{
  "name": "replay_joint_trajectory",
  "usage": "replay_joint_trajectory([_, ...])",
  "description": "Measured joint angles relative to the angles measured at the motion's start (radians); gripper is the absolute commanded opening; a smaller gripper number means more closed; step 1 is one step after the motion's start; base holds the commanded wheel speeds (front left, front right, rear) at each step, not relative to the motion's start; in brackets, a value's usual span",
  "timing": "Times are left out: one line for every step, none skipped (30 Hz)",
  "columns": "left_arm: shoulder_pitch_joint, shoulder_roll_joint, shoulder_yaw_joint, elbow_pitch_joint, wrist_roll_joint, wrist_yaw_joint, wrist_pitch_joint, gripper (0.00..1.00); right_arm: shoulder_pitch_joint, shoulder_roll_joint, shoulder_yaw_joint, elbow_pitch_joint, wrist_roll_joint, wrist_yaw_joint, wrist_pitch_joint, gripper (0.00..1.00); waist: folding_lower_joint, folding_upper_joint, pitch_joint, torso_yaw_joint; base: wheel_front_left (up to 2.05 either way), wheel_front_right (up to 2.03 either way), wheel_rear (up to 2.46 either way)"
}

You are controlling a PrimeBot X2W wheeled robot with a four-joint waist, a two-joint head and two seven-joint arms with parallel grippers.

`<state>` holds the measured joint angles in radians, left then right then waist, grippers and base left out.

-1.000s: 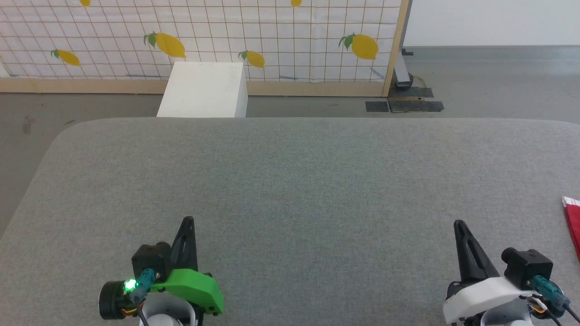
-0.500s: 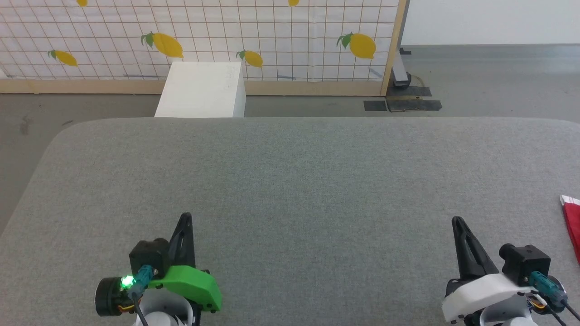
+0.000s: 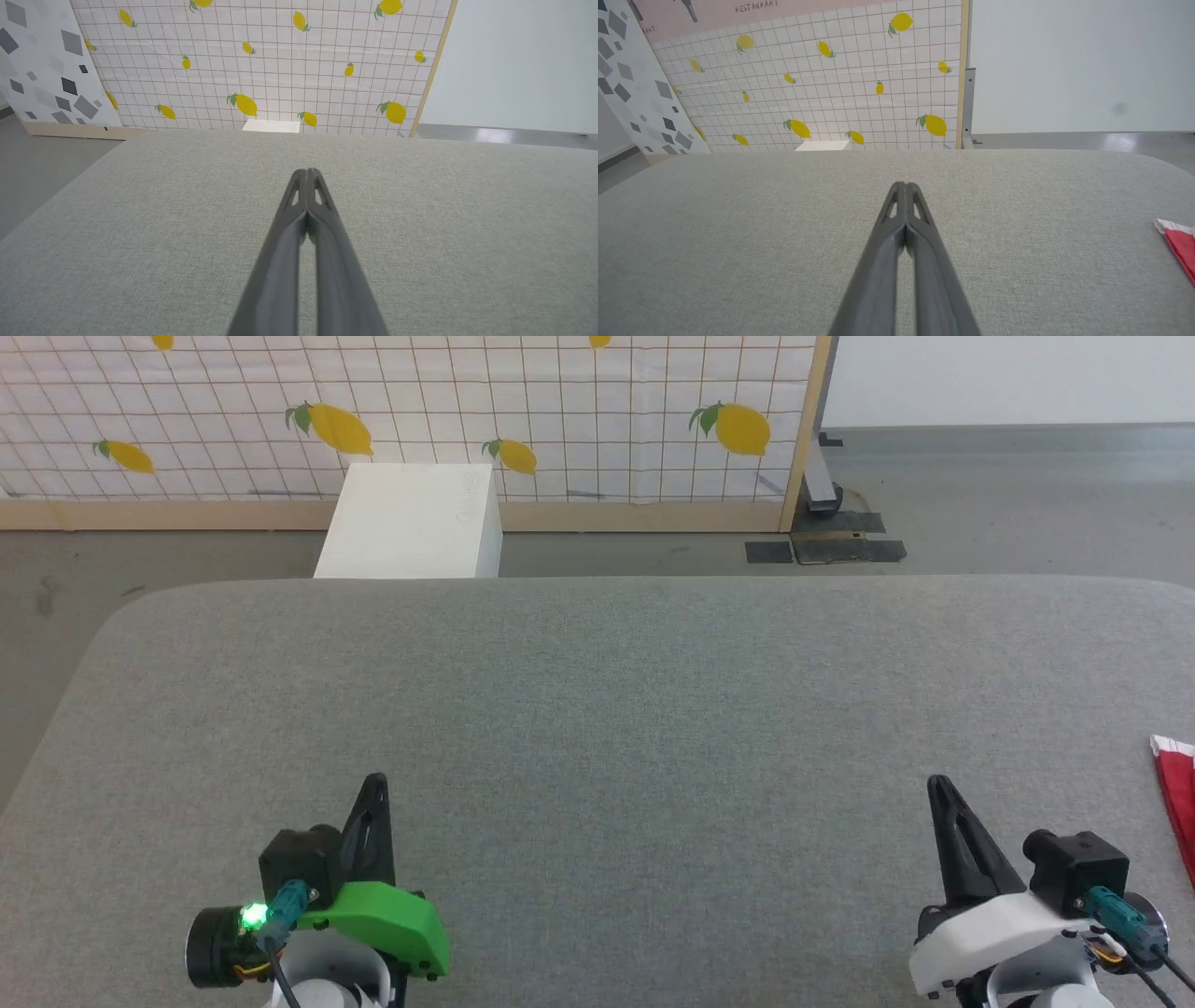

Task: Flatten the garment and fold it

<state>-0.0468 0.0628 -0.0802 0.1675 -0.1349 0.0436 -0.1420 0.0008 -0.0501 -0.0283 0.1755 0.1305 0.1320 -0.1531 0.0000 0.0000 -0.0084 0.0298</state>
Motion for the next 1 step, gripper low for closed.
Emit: replay_joint_trajectory([0.000, 0.000, 0.001, -0.003, 0.002, 0.000, 0.002, 0.00, 0.000, 0.000, 0.000, -0.002, -0.001, 0.000, 0.002, 0.00, 0.0000, 0.0000, 0.000, 0.000, 0.00, 0.00, 0.00])
